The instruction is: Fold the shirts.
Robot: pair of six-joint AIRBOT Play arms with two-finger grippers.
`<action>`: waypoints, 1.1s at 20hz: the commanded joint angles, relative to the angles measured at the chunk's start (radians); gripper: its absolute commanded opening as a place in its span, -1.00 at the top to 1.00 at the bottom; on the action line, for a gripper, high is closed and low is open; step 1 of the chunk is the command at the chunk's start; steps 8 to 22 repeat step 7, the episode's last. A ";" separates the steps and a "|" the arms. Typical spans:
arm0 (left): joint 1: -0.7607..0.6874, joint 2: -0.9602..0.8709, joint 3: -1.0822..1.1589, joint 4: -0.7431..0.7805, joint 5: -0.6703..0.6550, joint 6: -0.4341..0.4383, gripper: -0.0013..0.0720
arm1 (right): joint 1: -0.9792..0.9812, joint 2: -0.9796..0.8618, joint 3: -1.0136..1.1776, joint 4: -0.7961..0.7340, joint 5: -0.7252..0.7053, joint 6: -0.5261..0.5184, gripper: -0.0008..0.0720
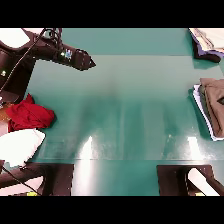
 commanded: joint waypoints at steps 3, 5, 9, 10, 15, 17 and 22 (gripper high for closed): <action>0.000 0.001 0.000 -0.002 0.052 0.000 0.89 | 0.237 0.000 -0.001 0.027 -0.015 0.000 0.93; 0.000 0.001 0.000 -0.002 0.066 0.000 0.89 | 0.267 0.001 -0.001 0.027 -0.019 0.000 0.93; 0.000 0.001 0.000 -0.002 0.066 0.000 0.89 | 0.272 0.001 -0.001 0.028 -0.018 0.000 0.93; 0.000 0.001 0.000 -0.002 0.066 0.000 0.89 | 0.272 0.001 -0.001 0.028 -0.018 0.000 0.93; 0.000 0.001 0.000 -0.002 0.066 0.000 0.89 | 0.272 0.001 -0.001 0.028 -0.018 0.000 0.93; 0.000 0.001 0.000 -0.002 0.066 0.000 0.89 | 0.272 0.001 -0.001 0.028 -0.018 0.000 0.93; 0.000 0.001 0.000 -0.002 0.066 0.000 0.89 | 0.272 0.001 -0.001 0.028 -0.018 0.000 0.93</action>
